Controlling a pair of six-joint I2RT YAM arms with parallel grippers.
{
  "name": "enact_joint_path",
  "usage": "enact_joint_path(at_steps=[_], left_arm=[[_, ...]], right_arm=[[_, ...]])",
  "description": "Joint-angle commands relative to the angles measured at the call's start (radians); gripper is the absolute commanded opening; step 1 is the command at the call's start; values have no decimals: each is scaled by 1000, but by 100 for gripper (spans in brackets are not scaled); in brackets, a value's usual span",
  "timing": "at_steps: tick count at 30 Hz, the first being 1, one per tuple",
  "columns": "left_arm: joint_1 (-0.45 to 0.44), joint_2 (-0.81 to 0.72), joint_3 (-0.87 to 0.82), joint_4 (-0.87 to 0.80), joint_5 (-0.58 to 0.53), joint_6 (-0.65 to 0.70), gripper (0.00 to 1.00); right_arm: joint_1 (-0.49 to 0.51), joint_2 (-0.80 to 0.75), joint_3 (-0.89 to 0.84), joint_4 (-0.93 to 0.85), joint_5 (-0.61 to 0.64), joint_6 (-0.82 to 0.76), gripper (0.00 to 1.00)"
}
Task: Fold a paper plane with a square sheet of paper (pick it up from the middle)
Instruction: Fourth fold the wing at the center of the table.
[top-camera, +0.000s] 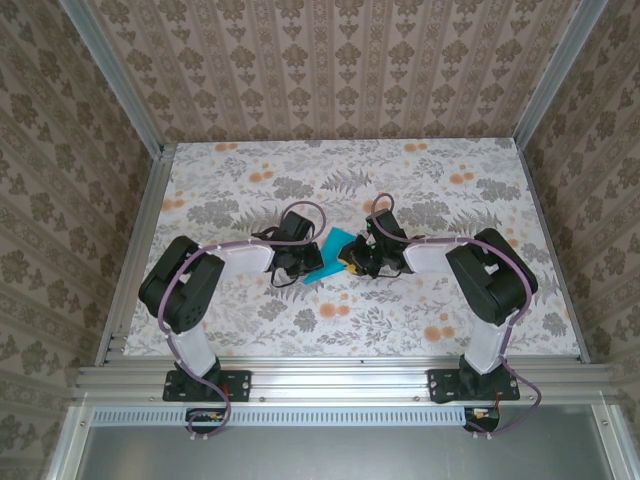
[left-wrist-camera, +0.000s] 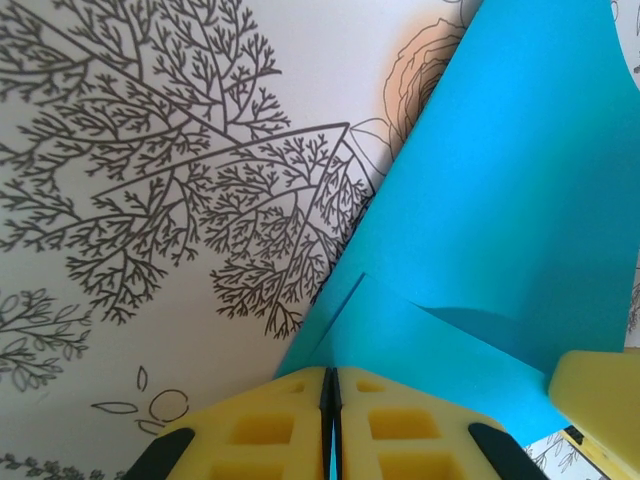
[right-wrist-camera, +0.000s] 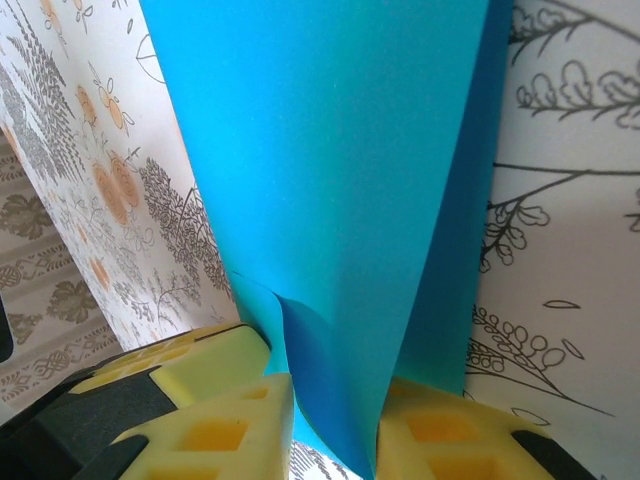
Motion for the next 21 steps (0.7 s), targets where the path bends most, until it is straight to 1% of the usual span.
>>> enact_joint_path(at_steps=[1, 5, 9, 11, 13, 16, 19, 21], left_arm=[[0, 32, 8, -74, 22, 5, 13], [-1, 31, 18, -81, 24, 5, 14], [-1, 33, 24, -85, 22, 6, 15], [-1, 31, 26, -86, 22, 6, 16], [0, 25, 27, -90, 20, 6, 17], [1, -1, 29, -95, 8, 20, 21], [1, -53, 23, -100, -7, 44, 30], [-2, -97, 2, -91, -16, 68, 37]], right_arm=[[10, 34, 27, 3, -28, 13, 26], [18, 45, 33, 8, -41, -7, 30], [31, 60, 48, 19, -65, -23, 30], [38, 67, 59, 11, -67, -28, 28], [40, 68, 61, 2, -61, -29, 24], [39, 63, 69, -56, -32, -45, 16], [39, 42, 74, -125, 1, -62, 10], [38, 18, 71, -170, 25, -73, 9]])
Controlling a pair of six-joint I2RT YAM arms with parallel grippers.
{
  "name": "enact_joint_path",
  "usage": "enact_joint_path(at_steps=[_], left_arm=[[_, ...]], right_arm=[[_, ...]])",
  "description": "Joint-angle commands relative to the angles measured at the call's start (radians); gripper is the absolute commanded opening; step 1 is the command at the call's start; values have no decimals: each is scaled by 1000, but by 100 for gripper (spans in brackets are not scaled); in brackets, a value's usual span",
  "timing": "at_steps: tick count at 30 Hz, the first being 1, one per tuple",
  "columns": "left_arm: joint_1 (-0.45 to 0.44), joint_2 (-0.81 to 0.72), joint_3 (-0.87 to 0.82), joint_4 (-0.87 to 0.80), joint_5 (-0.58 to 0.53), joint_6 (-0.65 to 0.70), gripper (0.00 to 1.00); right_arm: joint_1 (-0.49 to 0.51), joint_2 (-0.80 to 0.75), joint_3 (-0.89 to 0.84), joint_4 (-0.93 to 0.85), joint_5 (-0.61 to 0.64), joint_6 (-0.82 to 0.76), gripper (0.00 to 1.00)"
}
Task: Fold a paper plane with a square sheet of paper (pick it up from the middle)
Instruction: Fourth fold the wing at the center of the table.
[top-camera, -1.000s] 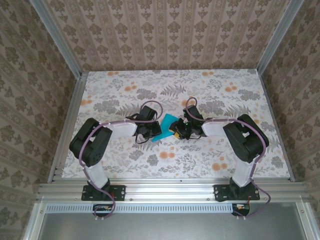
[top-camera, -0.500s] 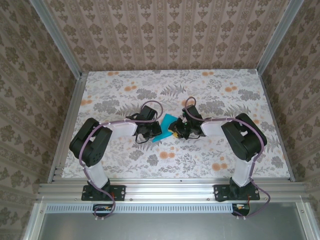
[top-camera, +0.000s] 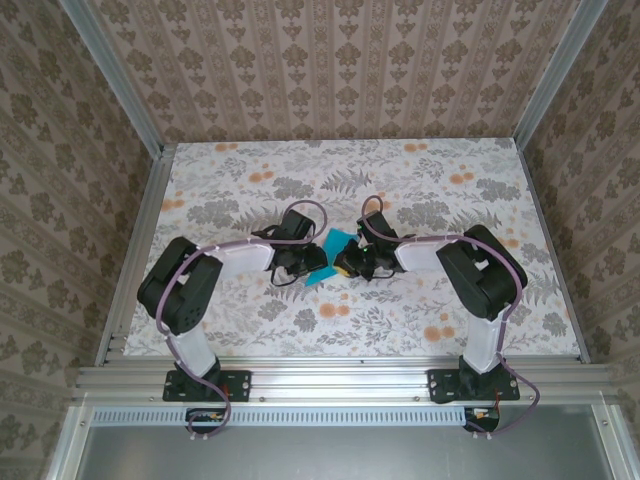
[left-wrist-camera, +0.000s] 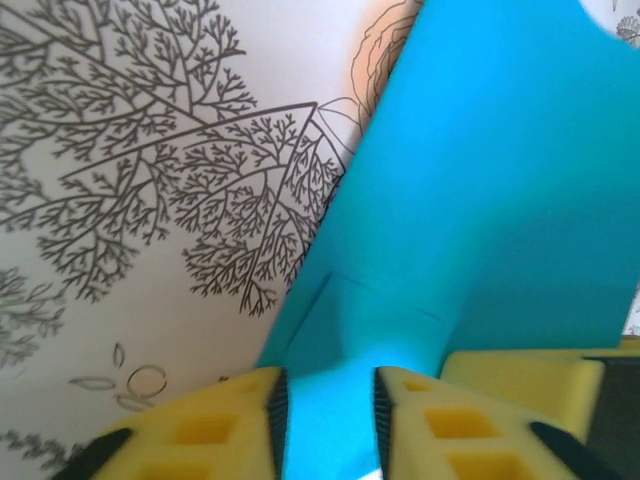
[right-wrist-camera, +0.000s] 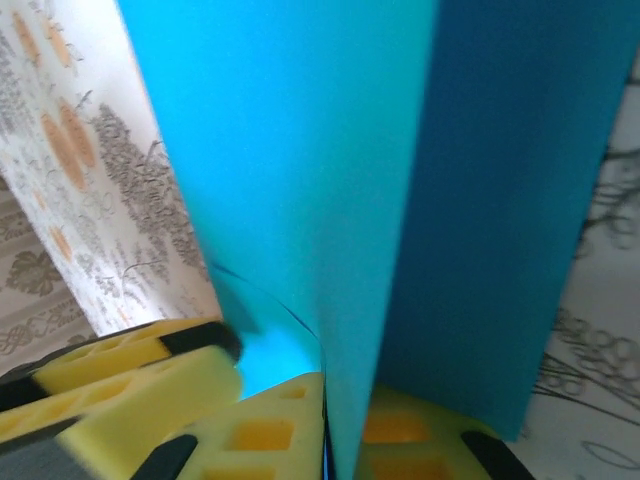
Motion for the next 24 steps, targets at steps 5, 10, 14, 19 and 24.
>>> enact_joint_path(at_steps=[5, 10, 14, 19, 24], left_arm=[[-33, -191, -100, 17, -65, 122, 59], [-100, -285, -178, 107, -112, 195, 76], [-174, -310, -207, 170, -170, 268, 88], [-286, -282, -195, 221, -231, 426, 100], [-337, -232, -167, 237, -314, 540, 93]], right_arm=[[-5, -113, 14, -266, 98, -50, 8], [-22, -171, 5, -384, 123, -31, 7], [-31, -206, 24, -453, 142, -4, 7], [-48, -228, 44, -496, 155, 29, 6], [-63, -245, 57, -519, 159, 46, 6]])
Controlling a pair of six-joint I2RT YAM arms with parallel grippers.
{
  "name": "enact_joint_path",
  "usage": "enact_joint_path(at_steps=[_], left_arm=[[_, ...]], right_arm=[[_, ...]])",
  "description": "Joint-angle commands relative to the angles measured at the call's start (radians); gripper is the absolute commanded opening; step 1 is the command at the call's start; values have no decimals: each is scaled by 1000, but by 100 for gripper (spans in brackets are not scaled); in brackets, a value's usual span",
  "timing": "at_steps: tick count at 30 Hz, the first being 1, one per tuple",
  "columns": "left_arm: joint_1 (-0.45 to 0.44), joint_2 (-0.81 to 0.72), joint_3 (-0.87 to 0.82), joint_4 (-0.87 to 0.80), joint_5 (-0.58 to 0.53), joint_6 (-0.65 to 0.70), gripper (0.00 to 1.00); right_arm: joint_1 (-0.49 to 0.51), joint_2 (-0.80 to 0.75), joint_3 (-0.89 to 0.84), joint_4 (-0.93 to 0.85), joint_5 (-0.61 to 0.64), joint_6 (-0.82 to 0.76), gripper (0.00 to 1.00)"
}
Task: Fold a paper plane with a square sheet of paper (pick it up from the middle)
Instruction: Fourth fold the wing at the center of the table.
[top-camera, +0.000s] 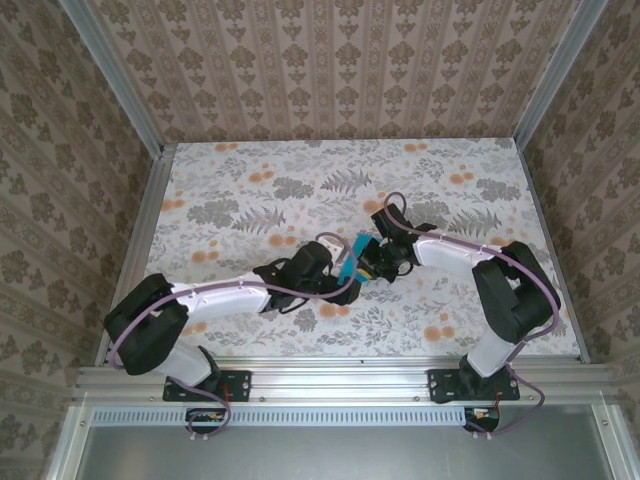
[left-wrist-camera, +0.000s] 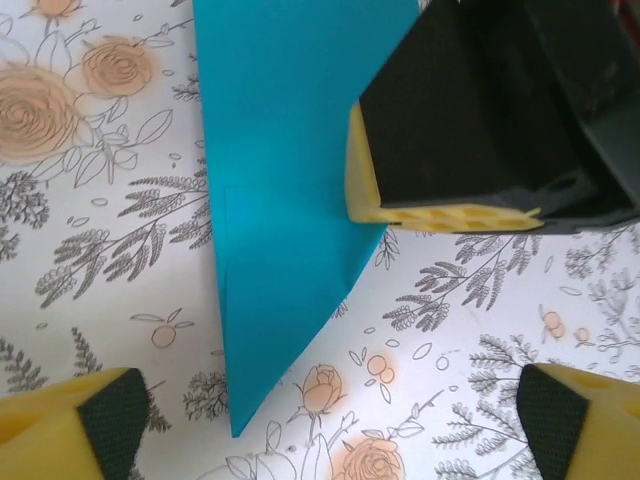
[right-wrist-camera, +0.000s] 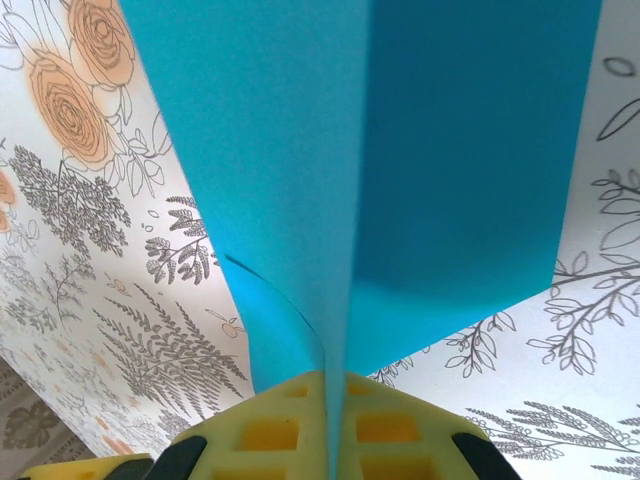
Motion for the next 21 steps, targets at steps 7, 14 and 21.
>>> enact_joint_path(at_steps=[7, 14, 21], left_arm=[[-44, 73, 3, 124, -101, 264, 76], [-43, 117, -83, 374, -71, 357, 58], [-48, 198, -74, 458, -50, 438, 58]], right_arm=[[-37, -42, 20, -60, 6, 57, 6], [-55, -32, 14, -31, -26, 73, 6], [-67, -27, 28, -31, -48, 73, 7]])
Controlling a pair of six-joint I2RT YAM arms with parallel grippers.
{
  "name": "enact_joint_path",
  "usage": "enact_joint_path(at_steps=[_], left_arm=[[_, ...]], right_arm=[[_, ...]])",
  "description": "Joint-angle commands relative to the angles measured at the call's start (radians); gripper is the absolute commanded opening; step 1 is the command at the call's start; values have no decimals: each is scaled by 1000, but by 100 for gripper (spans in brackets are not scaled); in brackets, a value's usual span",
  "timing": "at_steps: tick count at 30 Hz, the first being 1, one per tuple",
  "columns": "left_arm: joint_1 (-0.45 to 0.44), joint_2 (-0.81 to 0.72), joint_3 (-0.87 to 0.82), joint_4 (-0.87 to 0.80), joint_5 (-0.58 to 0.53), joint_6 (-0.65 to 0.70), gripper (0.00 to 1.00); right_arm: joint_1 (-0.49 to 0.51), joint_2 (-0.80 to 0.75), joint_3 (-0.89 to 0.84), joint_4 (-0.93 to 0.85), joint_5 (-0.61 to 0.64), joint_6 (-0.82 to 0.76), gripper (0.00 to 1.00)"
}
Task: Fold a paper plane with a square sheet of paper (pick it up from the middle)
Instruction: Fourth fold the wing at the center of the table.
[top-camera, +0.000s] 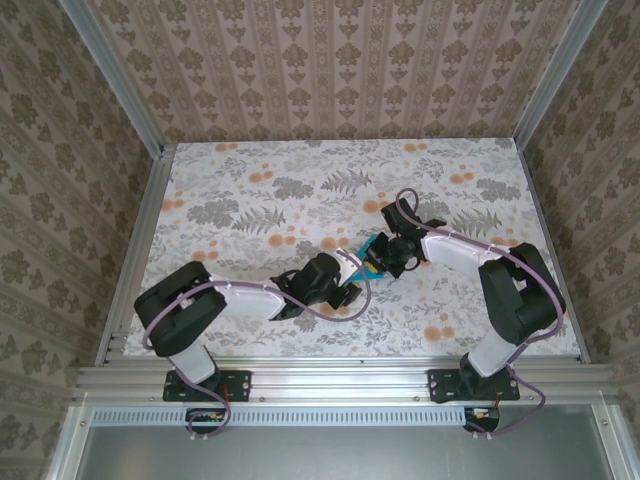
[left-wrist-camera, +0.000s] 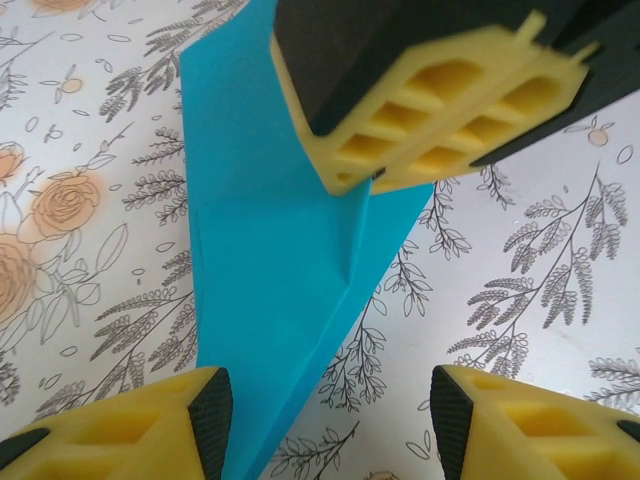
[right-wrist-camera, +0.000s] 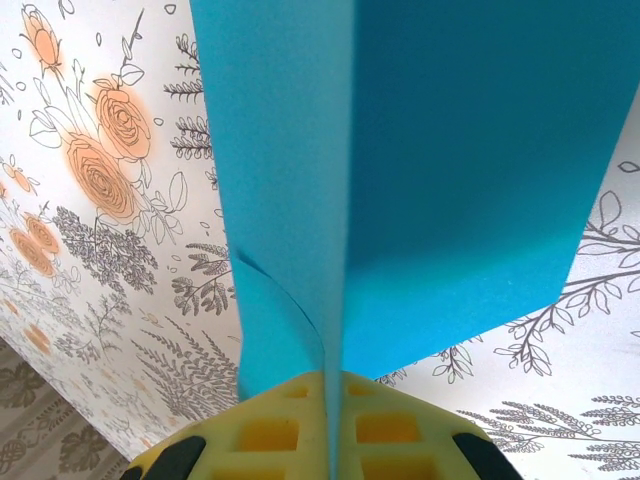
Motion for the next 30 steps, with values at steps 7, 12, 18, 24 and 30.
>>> enact_joint_path(at_steps=[7, 12, 18, 24, 30], left_arm=[[-13, 35, -30, 187, -18, 133, 55], [-13, 58, -35, 199, -13, 149, 44], [-7, 78, -35, 183, -6, 140, 37], [4, 90, -31, 164, 19, 120, 27], [19, 93, -25, 146, 57, 82, 16]], right_arm=[[-1, 29, 61, -22, -72, 2, 8], [3, 49, 72, -29, -82, -4, 9], [3, 55, 73, -24, -81, -2, 12], [3, 53, 81, -30, -86, -16, 18], [-10, 30, 88, -44, -84, -62, 37]])
